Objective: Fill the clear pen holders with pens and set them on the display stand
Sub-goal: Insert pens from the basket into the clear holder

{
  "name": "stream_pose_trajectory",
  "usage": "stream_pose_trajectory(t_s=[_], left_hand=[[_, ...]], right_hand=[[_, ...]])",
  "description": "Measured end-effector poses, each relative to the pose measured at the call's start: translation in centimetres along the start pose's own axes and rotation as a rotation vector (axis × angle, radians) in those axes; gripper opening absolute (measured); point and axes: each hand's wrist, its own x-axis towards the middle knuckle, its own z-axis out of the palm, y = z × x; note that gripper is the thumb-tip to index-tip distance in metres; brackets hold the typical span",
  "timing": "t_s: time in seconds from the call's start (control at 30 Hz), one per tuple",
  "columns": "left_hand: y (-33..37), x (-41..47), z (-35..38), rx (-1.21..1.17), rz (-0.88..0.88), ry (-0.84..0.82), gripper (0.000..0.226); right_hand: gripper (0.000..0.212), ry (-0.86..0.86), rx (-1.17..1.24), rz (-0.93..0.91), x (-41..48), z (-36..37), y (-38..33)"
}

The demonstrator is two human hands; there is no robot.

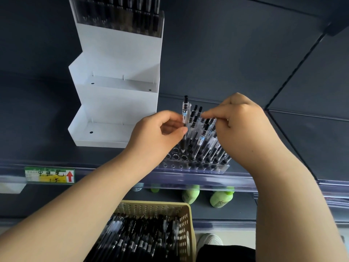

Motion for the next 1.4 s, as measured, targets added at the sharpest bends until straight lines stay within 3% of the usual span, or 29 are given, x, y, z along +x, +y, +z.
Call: stream_pose_trajectory(t_s=[0.4, 0.57, 1.4], left_hand=[[-0.1, 1.0, -1.5, -0.044, -0.031, 0.091, 0.017], [-0.3, 1.0, -1.2, -0.051, -0.028, 0.088, 0.018], [-0.1, 0.8, -0.8, -0.051, -0.026, 0.053, 0.019]], right_hand=[[0.045, 0.002, -0.043, -0.040, 0.3, 1.0, 0.0], [0.055, 0.033, -0.082, -0.103, 0.4, 1.6, 0.2], [0.059, 0.043, -0.146, 0.033, 0.6, 1.3, 1.1]])
